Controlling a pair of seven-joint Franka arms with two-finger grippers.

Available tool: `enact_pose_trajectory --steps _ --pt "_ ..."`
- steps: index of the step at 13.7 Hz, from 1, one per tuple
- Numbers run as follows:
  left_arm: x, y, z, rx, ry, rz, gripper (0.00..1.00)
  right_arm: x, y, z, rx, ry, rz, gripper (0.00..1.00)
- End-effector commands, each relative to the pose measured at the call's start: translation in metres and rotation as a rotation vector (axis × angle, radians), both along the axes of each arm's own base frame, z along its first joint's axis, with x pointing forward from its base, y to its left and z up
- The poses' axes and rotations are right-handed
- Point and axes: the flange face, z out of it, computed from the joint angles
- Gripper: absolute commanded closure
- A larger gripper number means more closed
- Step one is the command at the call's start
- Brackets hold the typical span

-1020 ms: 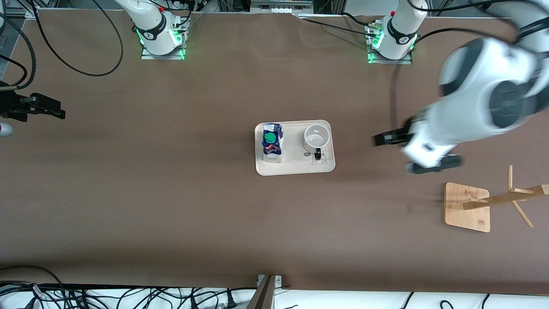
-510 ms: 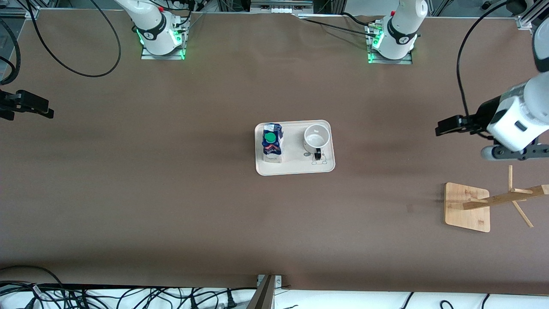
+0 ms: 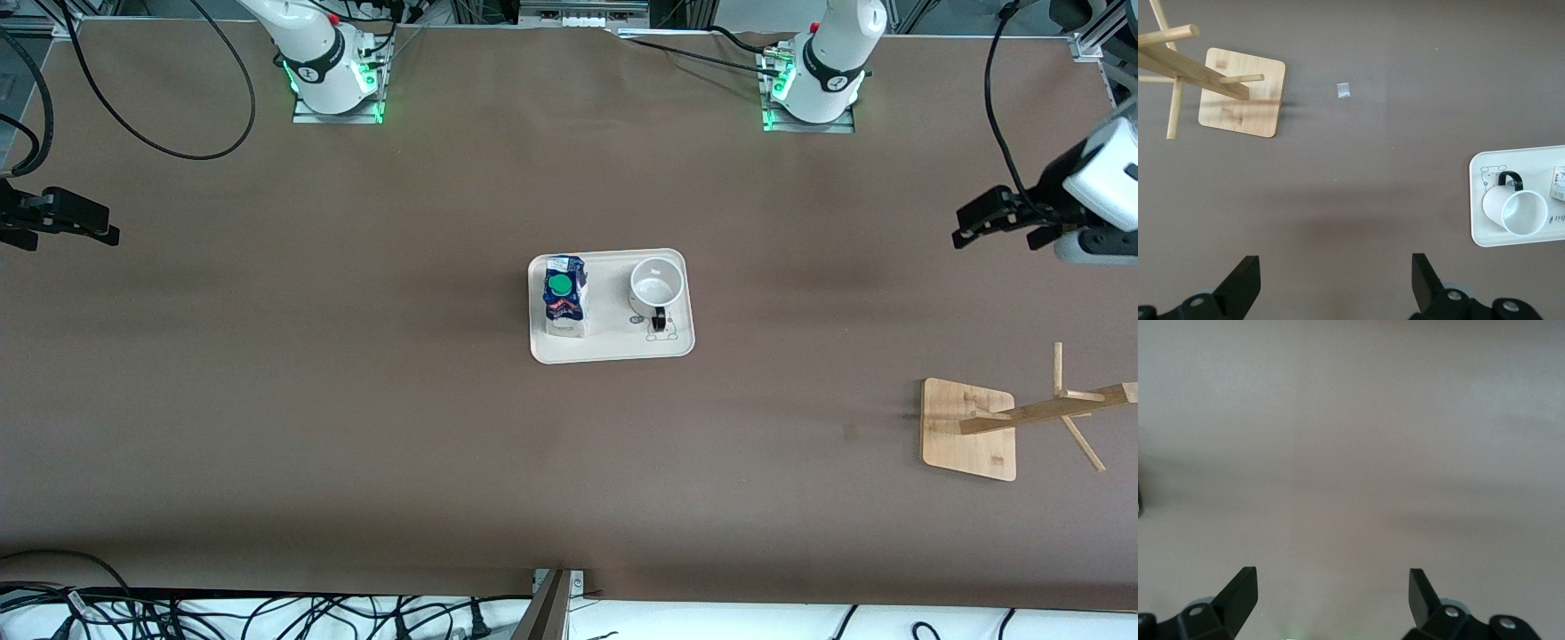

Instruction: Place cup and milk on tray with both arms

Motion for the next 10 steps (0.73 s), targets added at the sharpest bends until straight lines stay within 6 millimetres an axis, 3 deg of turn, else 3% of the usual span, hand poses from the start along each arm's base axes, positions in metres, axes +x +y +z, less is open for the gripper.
enact_pose_trajectory --steps 1,3,7,10 --pt "-0.021 -0.008 0.006 0.061 -0.027 -0.028 0.0 -0.008 0.004 0.004 -0.004 -0.003 -0.009 0.0" --pt "-0.022 -0.018 0.005 0.066 -0.023 -0.055 0.0 -0.006 0.004 0.001 -0.003 0.001 -0.011 0.0" --pt "-0.021 -0.014 0.004 0.064 -0.022 -0.047 0.0 -0.005 0.004 0.002 -0.003 0.006 -0.002 0.0" --pt "-0.02 -0.025 0.004 0.065 -0.019 -0.075 0.0 -0.004 0.005 0.0 -0.003 0.009 0.004 0.0"
